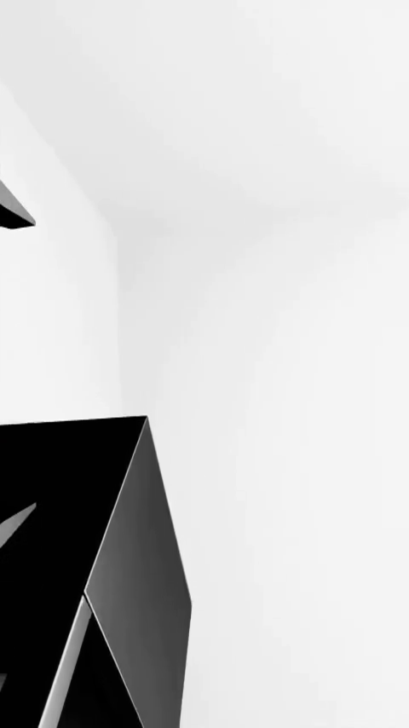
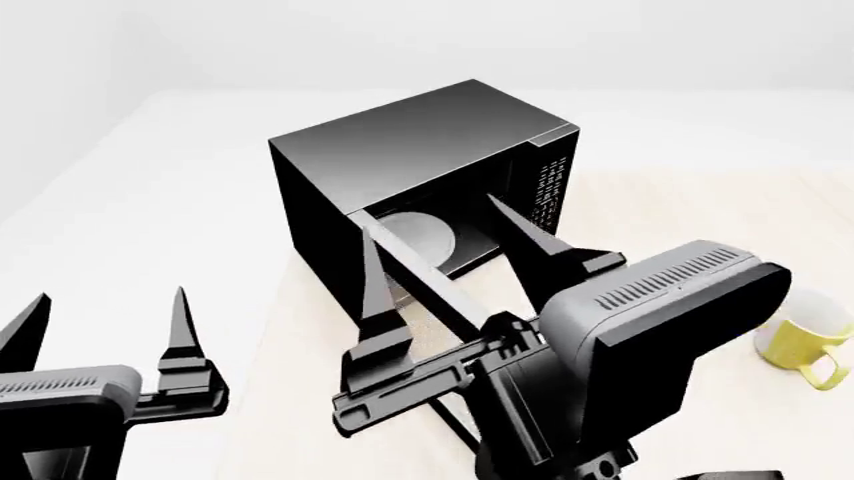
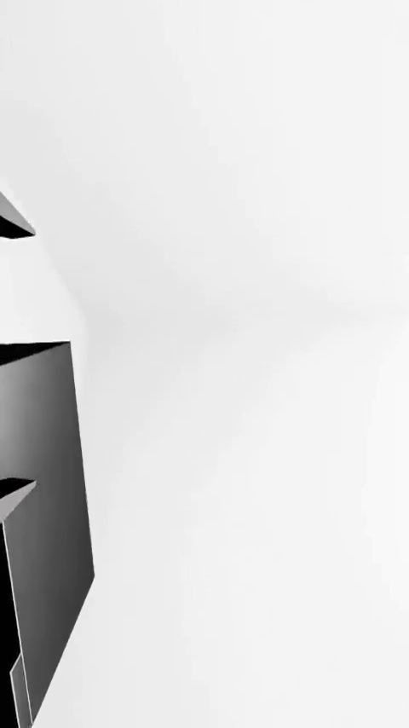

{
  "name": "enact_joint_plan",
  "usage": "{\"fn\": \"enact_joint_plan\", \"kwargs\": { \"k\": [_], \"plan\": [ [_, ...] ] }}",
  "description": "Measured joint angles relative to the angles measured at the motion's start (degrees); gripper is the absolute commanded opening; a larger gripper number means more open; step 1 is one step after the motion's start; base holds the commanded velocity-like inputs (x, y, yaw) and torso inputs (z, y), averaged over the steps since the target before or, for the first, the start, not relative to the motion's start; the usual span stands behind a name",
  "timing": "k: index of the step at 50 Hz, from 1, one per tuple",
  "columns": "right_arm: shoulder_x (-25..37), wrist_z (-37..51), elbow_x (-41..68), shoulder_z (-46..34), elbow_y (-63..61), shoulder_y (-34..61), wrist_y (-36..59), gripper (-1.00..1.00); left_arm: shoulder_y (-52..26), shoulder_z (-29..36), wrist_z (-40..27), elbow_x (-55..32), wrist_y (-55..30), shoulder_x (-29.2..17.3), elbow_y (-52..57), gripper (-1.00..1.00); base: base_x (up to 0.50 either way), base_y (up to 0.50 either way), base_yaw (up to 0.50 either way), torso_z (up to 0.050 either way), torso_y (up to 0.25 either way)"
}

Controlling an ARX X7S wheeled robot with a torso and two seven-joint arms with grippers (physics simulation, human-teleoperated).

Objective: Close the microwave.

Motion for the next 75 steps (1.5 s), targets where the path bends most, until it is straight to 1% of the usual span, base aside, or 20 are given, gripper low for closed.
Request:
{"fn": "enact_joint_plan", "kwargs": {
  "k": [12,32,48,75],
  "plan": [
    [-3.19,-1.15,0.34,-1.89,1.31,0.22,0.94,1.00,0.36,-1.77,-0.70,-1.38,0.01,-0.46,-0.06,1.00,0.00,0.00,0.00,0.000,0.000],
    [-6.09,-3.75,-0.83,-4.61,3.86,-1.69,1.00,1.00,0.83,-4.36,-1.46,-3.35,0.21,-1.37,-0.37,1.00,0.00,0.00,0.00,0.000,0.000],
    [-7.46,-4.76,-2.44,-6.35,5.12,-3.37,1.01,1.00,1.71,-6.69,-2.02,-5.00,0.35,-2.38,-0.01,1.00,0.00,0.00,0.00,0.000,0.000],
    [-8.09,-8.64,-5.93,-9.21,10.23,-8.07,-0.83,1.00,2.05,-6.92,-2.94,-5.90,0.98,-3.37,-0.11,1.00,0.00,0.00,0.00,0.000,0.000]
  ]
}}
